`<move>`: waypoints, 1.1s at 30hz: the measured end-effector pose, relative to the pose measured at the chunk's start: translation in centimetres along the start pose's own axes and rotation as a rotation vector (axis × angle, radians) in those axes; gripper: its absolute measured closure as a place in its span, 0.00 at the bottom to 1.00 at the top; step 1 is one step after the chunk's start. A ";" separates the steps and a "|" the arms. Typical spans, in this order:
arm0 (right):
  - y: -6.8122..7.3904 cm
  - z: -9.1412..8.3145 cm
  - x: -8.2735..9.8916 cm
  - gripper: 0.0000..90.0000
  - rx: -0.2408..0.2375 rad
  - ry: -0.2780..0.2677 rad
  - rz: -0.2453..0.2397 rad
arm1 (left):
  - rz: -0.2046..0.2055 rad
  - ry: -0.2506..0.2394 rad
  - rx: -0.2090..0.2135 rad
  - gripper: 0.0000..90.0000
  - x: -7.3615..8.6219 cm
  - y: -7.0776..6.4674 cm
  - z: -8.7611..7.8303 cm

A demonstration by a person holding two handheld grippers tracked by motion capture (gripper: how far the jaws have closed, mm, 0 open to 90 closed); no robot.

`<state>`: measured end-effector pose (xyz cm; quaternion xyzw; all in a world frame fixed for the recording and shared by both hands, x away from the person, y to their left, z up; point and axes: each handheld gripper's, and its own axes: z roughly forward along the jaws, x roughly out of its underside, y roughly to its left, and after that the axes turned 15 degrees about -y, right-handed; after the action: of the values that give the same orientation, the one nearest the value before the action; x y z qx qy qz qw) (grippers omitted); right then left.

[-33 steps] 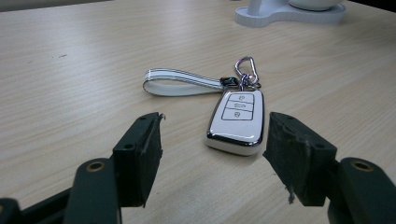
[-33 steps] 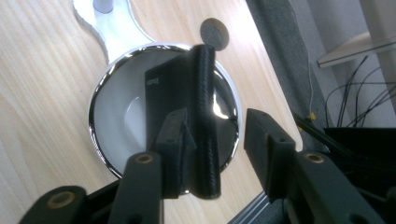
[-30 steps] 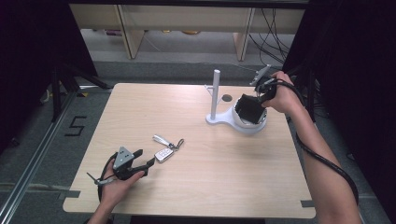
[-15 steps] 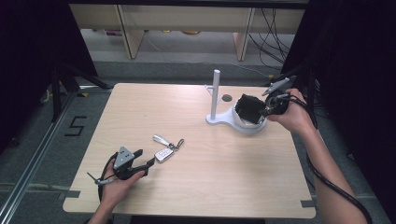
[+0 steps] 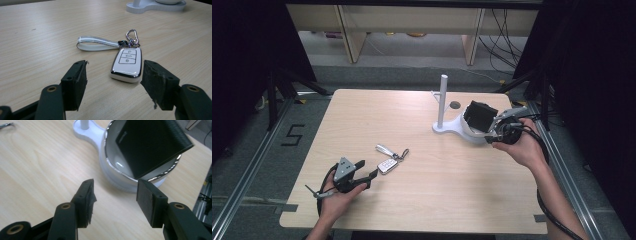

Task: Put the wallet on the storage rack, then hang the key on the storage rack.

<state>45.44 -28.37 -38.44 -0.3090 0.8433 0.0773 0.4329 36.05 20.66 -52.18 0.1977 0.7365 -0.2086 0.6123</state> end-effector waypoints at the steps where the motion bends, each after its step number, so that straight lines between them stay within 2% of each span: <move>1: 0.6 0.1 0.3 0.56 -0.003 0.005 -0.002 | 0.000 -0.001 0.001 0.41 0.0 0.0 0.0; 4: 1.2 0.2 0.7 0.57 -0.023 0.004 -0.005 | -0.003 -0.012 0.007 0.42 0.0 0.0 0.0; 5: 1.8 0.4 1.2 0.59 -0.034 0.007 0.010 | -0.006 -0.011 0.005 0.43 0.0 0.0 0.0; 6: 1.8 0.4 1.2 0.59 -0.034 0.007 0.010 | 0.003 -0.003 0.004 0.43 0.0 0.2 0.0; 7: 2.1 0.7 1.5 0.60 -0.041 -0.001 0.021 | -0.006 -0.016 -0.006 0.44 0.0 0.1 0.0; 8: 2.3 0.8 1.8 0.61 -0.047 0.008 0.013 | -0.006 -0.018 -0.008 0.44 0.0 0.1 0.0; 10: 2.7 1.0 2.5 0.63 -0.052 0.009 0.036 | -0.004 -0.026 -0.011 0.46 -0.1 0.1 -0.1; 11: 3.0 1.2 2.8 0.64 -0.047 -0.007 0.061 | -0.003 -0.032 -0.011 0.47 -0.2 0.1 -0.1; 12: 3.0 1.2 3.2 0.65 -0.056 -0.001 0.054 | -0.006 -0.043 -0.011 0.48 -0.4 0.1 -0.2; 13: 3.2 1.2 3.4 0.66 -0.058 0.002 0.080 | -0.012 -0.050 -0.012 0.50 -0.5 0.1 -0.2; 14: 3.3 1.4 3.8 0.68 -0.051 -0.025 0.075 | -0.016 -0.045 -0.019 0.52 -0.8 0.0 -0.3; 15: 3.4 1.2 3.8 0.69 -0.057 -0.010 0.105 | -0.017 -0.054 -0.007 0.54 -0.9 0.1 -0.2; 16: 3.5 1.5 4.2 0.70 -0.051 -0.043 0.103 | -0.020 -0.050 -0.011 0.56 -1.0 0.0 -0.2; 17: 3.7 1.4 4.3 0.70 -0.055 -0.033 0.134 | -0.019 -0.049 -0.005 0.58 -1.2 0.0 -0.2; 18: 3.9 1.6 4.8 0.70 -0.058 -0.035 0.130 | -0.024 -0.048 -0.004 0.60 -1.3 -0.1 -0.2; 21: 4.2 1.7 5.2 0.70 -0.068 -0.033 0.130 | -0.017 -0.032 0.019 0.62 -1.6 -0.3 0.2; 22: 4.4 1.7 5.2 0.70 -0.072 -0.021 0.143 | -0.012 -0.018 0.019 0.62 -1.8 -0.4 0.3; 26: 5.1 2.0 5.7 0.69 -0.084 -0.035 0.143 | -0.015 0.022 0.055 0.64 -3.0 -0.4 1.1; 30: 5.6 2.4 6.3 0.69 -0.095 -0.035 0.150 | -0.009 0.089 0.095 0.67 -4.4 -0.2 2.0; 31: 5.7 2.4 6.4 0.69 -0.099 -0.020 0.152 | 0.002 0.137 0.115 0.67 -5.0 0.0 2.6; 32: 5.7 2.4 6.4 0.69 -0.099 -0.020 0.152 | 0.002 0.137 0.115 0.68 -5.0 0.0 2.6; 33: 5.8 2.5 6.4 0.69 -0.096 -0.017 0.164 | 0.002 0.165 0.124 0.68 -5.2 0.0 2.9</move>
<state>40.93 -25.67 -45.73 -0.2585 0.8574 0.1557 0.4170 39.35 18.87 -47.52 0.2523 0.7699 -0.2362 0.5365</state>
